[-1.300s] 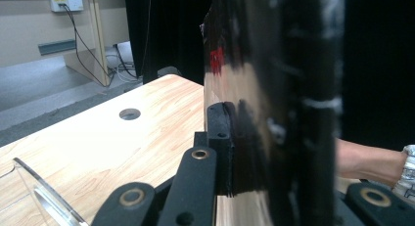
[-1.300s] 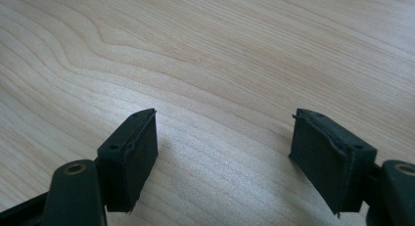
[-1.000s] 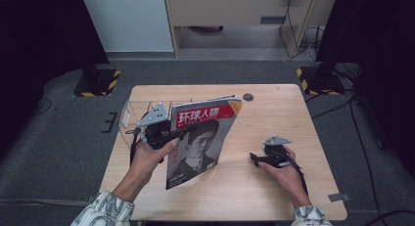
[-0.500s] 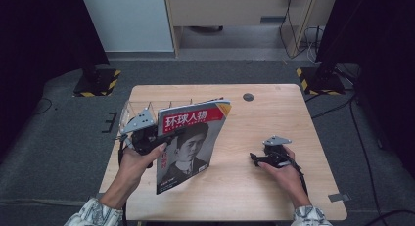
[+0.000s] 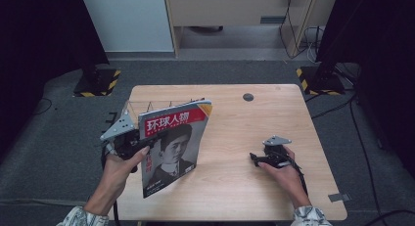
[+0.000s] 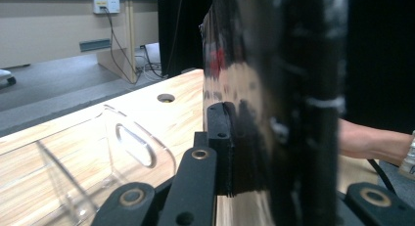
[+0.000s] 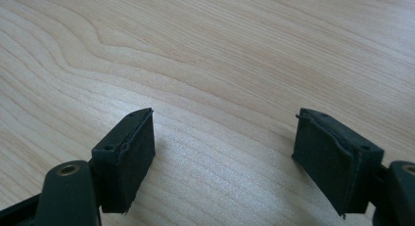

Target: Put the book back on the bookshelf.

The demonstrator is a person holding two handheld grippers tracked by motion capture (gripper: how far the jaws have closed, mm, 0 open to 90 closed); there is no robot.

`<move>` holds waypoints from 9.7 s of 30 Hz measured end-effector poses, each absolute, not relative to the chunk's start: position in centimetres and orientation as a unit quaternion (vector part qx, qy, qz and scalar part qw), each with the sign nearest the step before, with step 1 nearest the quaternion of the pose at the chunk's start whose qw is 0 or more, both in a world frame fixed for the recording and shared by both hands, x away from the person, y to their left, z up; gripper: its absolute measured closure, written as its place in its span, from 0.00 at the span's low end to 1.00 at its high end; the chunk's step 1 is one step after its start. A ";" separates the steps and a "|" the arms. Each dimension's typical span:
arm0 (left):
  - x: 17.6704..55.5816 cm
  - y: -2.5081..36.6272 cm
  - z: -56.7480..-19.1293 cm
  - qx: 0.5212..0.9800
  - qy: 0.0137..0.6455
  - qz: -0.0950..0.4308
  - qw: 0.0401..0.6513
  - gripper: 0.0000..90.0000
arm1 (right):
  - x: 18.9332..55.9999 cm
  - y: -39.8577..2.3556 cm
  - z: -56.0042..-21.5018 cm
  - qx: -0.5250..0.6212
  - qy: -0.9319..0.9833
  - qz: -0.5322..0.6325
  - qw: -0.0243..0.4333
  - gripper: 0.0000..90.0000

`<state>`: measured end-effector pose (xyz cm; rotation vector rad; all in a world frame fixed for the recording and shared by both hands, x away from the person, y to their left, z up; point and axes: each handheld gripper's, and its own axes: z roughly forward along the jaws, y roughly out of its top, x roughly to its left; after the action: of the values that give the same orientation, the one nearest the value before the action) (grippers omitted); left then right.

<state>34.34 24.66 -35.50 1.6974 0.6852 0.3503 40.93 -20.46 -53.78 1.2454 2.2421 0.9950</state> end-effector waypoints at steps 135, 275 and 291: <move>33.8 40.0 -35.0 0.637 0.425 0.283 0.578 0.96 | 40.9 -20.5 -53.8 0.444 0.799 0.355 0.194 0.26; 39.1 39.0 -40.6 0.583 0.416 0.305 0.627 0.96 | 40.7 -20.5 -53.8 0.446 0.799 0.355 0.192 0.25; 39.3 39.0 -40.6 0.587 0.437 0.311 0.606 0.95 | 40.7 -20.5 -53.8 0.444 0.800 0.354 0.192 0.25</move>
<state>39.27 39.05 -40.61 1.3582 1.0110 0.7199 40.71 -20.47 -53.76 1.2461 2.2467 0.9950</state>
